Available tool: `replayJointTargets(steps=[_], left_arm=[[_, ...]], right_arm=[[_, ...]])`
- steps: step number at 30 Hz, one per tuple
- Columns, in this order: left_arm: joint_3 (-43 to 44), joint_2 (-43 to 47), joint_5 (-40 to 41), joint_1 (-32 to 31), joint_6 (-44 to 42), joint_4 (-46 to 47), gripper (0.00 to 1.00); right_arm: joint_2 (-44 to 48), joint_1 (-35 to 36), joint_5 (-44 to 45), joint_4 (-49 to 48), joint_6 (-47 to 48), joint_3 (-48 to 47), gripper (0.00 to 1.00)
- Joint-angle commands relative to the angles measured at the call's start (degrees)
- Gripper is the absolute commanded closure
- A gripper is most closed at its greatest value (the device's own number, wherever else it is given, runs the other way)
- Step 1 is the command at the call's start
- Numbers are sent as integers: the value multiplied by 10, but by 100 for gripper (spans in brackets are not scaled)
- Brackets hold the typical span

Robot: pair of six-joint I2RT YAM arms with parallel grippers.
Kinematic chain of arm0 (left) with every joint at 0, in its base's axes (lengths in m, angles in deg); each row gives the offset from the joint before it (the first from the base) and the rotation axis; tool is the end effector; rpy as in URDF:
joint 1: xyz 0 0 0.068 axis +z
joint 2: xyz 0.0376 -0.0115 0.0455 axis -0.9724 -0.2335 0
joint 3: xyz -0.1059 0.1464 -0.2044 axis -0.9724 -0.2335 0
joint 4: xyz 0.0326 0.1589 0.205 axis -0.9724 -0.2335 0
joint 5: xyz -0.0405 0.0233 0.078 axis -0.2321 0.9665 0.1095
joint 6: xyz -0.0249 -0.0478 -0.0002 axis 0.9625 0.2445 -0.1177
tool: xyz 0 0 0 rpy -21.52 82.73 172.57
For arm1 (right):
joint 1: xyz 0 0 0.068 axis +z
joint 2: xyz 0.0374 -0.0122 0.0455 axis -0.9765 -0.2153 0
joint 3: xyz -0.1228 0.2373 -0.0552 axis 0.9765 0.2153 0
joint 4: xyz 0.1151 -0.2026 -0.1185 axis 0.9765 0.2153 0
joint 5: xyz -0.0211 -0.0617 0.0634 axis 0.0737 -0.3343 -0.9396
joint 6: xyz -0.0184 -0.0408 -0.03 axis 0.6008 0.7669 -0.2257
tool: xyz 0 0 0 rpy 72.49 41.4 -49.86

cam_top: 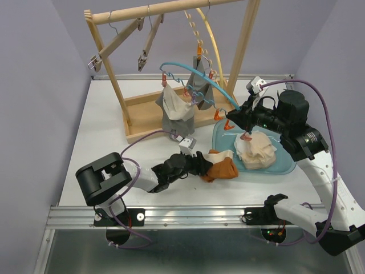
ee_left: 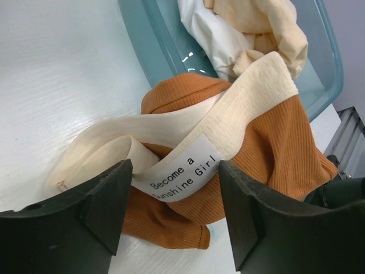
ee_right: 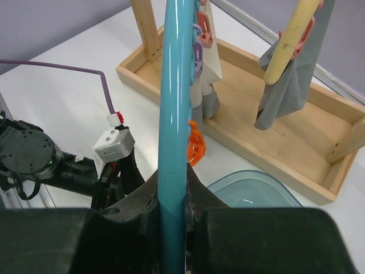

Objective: Remove the underwear clipped to the hanger
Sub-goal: Pick up the underwear from the center of the board.

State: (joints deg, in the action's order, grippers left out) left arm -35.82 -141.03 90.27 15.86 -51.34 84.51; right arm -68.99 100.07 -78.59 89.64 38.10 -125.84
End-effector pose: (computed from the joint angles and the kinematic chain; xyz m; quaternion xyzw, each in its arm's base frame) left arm 0.1447 -0.2483 0.1645 0.1287 0.7469 -0.4508 0.4715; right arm 0.1772 0.0925 0.4332 -0.3427 0.6917 0.2848 0.5683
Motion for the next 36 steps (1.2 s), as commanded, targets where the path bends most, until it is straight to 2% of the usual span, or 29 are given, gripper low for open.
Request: replayJointTargets(steps=[1, 4, 6, 7, 10, 13, 16, 26, 31, 36], left_arm=[[19, 0, -27, 2, -13, 43, 34], [14, 2, -43, 1, -18, 63, 54], [12, 5, -48, 2, -21, 67, 62], [11, 6, -51, 2, -24, 70, 72], [8, 19, -49, 2, -29, 70, 89], [5, 45, -41, 2, -38, 57, 97], [1, 81, -36, 1, -55, 39, 100], [32, 219, -68, -4, -125, -32, 100], [76, 237, -102, -20, -167, -48, 100], [142, 218, -121, -34, -210, -47, 100]], right_arm=[[16, -4, -12, -74, -4, -30, 100], [16, -4, -13, -74, -3, -31, 100], [16, -4, -13, -75, -3, -31, 100], [16, -4, -14, -75, -4, -32, 100], [15, -4, -14, -74, -4, -32, 100], [14, -4, -14, -75, -4, -32, 100], [13, -4, -15, -74, -4, -33, 100], [14, -4, -10, -74, -4, -39, 100], [15, -5, 3, -75, -2, -46, 100], [14, -6, 23, -74, -5, -55, 100]])
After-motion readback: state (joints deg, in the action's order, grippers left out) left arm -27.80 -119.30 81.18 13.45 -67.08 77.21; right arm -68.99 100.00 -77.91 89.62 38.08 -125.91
